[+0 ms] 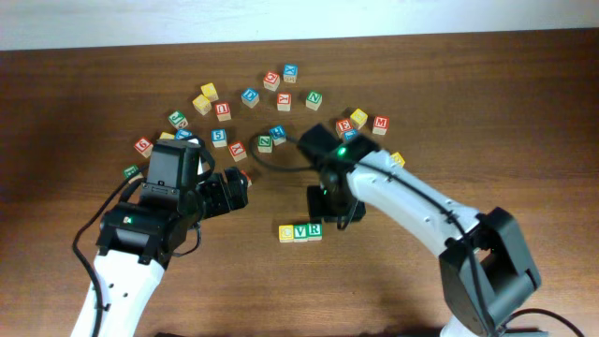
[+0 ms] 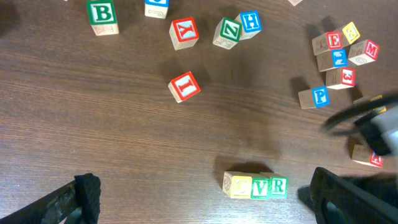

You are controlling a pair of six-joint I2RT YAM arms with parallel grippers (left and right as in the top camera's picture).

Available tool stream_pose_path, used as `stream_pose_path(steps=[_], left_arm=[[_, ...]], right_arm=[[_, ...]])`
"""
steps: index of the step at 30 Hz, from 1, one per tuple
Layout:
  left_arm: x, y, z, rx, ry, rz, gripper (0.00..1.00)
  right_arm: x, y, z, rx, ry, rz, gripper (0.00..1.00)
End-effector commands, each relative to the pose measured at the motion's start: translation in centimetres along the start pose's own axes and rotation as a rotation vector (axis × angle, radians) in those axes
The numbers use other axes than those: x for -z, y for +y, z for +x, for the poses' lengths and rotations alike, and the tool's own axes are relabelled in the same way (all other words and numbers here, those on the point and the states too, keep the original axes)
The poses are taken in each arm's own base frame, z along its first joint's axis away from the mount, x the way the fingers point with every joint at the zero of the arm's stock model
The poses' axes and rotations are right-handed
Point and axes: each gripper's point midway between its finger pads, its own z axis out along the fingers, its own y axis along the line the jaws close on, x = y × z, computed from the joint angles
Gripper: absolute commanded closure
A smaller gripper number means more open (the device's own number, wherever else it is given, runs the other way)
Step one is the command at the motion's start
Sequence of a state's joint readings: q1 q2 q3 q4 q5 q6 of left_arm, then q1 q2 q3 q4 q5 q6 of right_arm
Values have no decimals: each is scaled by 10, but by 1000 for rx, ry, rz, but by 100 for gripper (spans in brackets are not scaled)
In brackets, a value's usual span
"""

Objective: Spell out CVPR
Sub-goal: 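Grasp the green R block with right gripper and shift it rightward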

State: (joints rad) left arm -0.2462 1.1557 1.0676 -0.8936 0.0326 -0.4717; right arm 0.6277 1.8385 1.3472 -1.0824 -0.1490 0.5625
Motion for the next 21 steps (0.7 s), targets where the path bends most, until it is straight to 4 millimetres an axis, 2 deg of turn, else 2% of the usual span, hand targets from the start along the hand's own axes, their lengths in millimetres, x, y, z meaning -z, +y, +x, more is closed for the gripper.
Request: stream_pose_path(steps=[1,4,6,10,17,21], left_arm=[[1,1,-2,-4,-7,-5,1],[1,1,-2,-4,-7,-5,1],[1,1,-2,-4,-7,-5,1],[1,1,-2,-4,-7,-5,1],[1,1,-2,-4,-7,-5,1],[1,1,-2,-4,-7,-5,1]], right_arm=[[-16,-19,5,-68,2,98,49],[-31,-20,3,-66,-10,69,51],[-31,-6,1,-24,-6,-5,51],[-32,-5,-1,-23,-14,-10,50],[-44,-12,3,-25,-14,5,51],[-42,-33,2,-50,-19,82,51]])
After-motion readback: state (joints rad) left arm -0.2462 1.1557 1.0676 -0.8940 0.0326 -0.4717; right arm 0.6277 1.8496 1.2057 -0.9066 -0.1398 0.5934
